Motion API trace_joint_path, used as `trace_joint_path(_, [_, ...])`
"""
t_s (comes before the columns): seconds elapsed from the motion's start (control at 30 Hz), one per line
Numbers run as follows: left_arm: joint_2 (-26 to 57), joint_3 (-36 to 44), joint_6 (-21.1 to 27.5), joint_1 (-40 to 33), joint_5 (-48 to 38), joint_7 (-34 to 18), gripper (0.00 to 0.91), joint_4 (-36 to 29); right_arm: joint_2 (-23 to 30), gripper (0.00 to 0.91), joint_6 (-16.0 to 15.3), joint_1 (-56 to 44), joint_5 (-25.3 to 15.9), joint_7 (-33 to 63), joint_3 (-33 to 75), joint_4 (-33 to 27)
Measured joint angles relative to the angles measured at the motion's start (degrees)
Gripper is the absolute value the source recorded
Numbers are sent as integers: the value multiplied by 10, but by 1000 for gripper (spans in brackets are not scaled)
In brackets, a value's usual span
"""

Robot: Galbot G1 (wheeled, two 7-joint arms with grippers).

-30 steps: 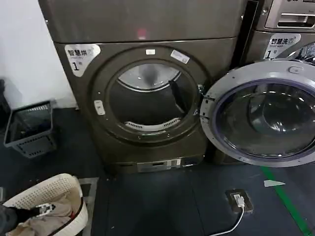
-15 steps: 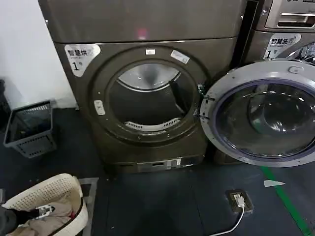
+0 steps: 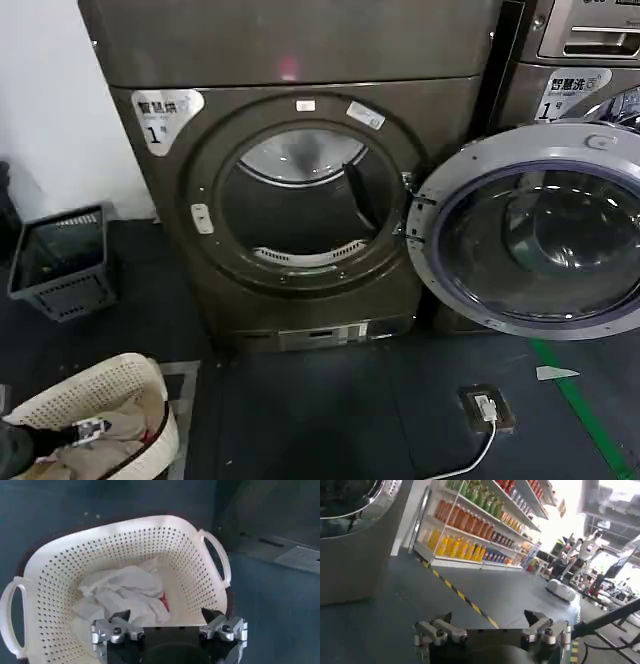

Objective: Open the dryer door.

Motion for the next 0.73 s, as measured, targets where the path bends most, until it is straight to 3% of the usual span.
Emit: trace_joint_path(0.73, [0, -11, 0, 13, -3, -1, 907, -2, 3, 907, 0, 3, -6, 0, 1, -3])
